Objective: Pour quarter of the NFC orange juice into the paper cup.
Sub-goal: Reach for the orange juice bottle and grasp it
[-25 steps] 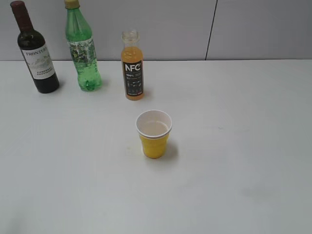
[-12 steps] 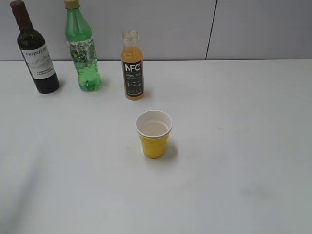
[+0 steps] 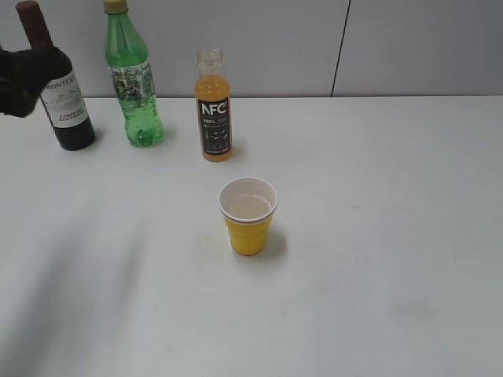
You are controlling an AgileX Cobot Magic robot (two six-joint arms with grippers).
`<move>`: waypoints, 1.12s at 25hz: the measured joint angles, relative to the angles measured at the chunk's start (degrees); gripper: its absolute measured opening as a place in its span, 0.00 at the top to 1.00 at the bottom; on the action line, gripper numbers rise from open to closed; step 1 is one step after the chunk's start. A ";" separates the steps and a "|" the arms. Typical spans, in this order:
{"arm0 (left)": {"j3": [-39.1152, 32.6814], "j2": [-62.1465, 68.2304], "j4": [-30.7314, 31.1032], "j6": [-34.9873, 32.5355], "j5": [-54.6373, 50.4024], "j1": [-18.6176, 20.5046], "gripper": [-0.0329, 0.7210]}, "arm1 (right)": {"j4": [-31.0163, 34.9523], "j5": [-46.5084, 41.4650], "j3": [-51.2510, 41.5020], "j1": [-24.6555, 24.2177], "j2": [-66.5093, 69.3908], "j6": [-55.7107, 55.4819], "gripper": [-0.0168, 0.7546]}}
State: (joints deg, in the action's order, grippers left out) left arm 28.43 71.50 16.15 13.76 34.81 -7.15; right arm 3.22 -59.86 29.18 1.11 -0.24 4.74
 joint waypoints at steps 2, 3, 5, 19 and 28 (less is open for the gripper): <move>0.69 3.85 6.28 4.14 4.01 0.00 0.12 | 0.00 0.00 0.00 0.00 0.00 0.00 0.21; 1.16 5.44 8.70 5.20 5.60 0.00 0.12 | 0.00 0.00 0.00 0.00 0.00 0.00 0.21; 2.10 9.45 12.04 6.07 8.23 0.00 0.13 | 0.00 0.00 0.00 0.00 0.00 0.00 0.21; 10.44 32.52 20.69 4.54 20.29 0.00 0.14 | 0.00 0.00 0.00 0.00 0.00 0.00 0.21; 19.82 42.61 21.77 4.49 20.73 -1.34 0.14 | 0.00 0.00 0.00 0.00 0.00 0.00 0.21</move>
State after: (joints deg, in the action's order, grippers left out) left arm 48.25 114.11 37.92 18.25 55.54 -8.49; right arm 3.22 -59.86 29.18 1.11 -0.24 4.74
